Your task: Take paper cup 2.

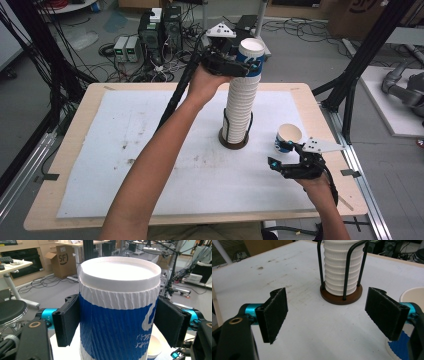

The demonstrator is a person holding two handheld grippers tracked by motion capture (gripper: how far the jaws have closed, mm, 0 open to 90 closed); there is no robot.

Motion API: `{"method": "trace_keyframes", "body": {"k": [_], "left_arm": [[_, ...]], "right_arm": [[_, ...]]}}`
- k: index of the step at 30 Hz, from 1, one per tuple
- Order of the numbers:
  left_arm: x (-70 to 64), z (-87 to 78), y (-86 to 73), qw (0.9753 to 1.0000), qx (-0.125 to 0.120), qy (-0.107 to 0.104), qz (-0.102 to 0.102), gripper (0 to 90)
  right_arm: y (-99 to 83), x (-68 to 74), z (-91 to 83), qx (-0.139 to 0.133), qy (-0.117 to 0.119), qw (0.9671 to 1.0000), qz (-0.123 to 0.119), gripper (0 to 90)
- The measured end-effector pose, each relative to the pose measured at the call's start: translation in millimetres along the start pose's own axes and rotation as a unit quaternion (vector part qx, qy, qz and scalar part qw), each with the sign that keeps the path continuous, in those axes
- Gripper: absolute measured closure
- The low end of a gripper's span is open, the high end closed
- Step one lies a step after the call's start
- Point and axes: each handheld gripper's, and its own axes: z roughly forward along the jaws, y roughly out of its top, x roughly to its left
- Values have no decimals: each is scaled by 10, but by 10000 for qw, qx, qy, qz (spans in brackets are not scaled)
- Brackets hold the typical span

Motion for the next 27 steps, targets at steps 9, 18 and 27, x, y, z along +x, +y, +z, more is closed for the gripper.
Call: {"method": "trace_keyframes", "body": {"k": [9,18,27], "left_arm": [[-13,-49,87,9999,-121,-72,1,264],[-18,-163,206,9988,-465,-144,-94,280],[10,-321,350,9964,-801,-176,-207,279]], "right_arm": [[3,3,4,-2,11,10000,-9,188],[5,6,9,-3,13,10000,-20,188],[5,12,25,19,48,10000,-15,188]]}}
